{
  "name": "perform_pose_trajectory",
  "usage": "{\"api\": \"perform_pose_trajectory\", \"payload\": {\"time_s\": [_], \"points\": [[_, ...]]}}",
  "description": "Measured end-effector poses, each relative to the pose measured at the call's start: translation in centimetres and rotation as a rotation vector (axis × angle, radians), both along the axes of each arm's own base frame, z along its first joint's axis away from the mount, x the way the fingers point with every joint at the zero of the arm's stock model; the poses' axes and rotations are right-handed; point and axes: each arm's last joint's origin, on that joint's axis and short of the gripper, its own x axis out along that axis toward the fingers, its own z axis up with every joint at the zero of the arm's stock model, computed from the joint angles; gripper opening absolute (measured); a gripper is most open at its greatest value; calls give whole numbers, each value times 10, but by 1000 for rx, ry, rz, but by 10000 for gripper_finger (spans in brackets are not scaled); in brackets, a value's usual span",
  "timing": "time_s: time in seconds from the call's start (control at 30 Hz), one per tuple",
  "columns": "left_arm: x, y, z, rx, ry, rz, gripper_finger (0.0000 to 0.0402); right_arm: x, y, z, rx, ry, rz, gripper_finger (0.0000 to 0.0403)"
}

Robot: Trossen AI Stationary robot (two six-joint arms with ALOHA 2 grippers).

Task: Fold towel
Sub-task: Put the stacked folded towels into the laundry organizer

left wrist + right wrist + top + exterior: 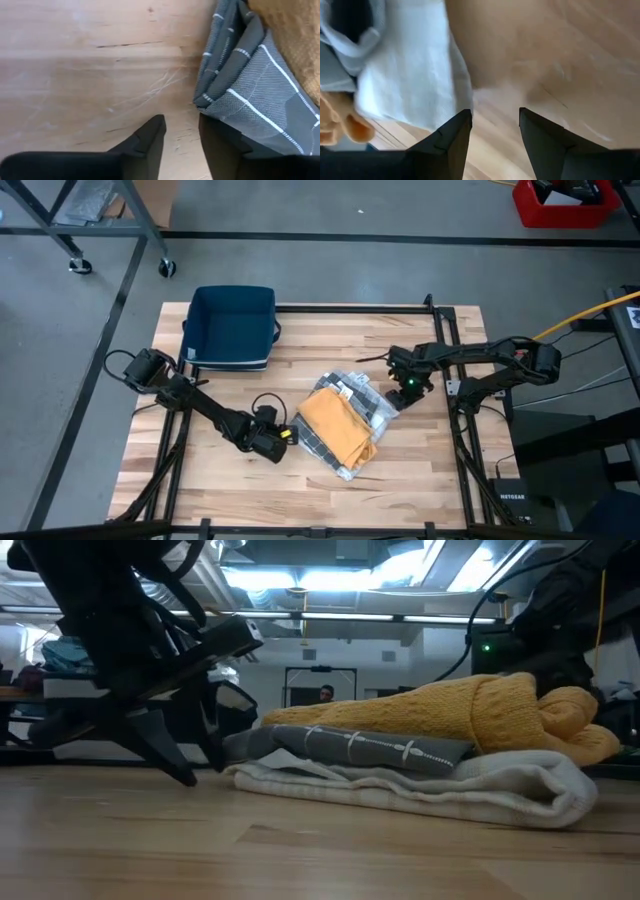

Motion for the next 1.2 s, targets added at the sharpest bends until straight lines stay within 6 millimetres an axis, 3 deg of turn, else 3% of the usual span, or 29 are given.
{"api": "perform_pose_trajectory", "payload": {"time_s": [0.23, 0.5, 0.83, 1.2], "points": [[5, 10, 0, -4, -1, 28, 147, 4, 19, -8, -42, 8, 25, 177], [18, 20, -3, 2, -58, 26, 122, 10, 24, -12, -53, -27, -28, 177], [40, 17, -32, -24, -167, 41, 99, 23, 22, -12, -52, -113, -113, 177], [52, 26, -28, 6, -236, -17, 74, 47, 34, -17, -43, -269, -73, 177]]}}
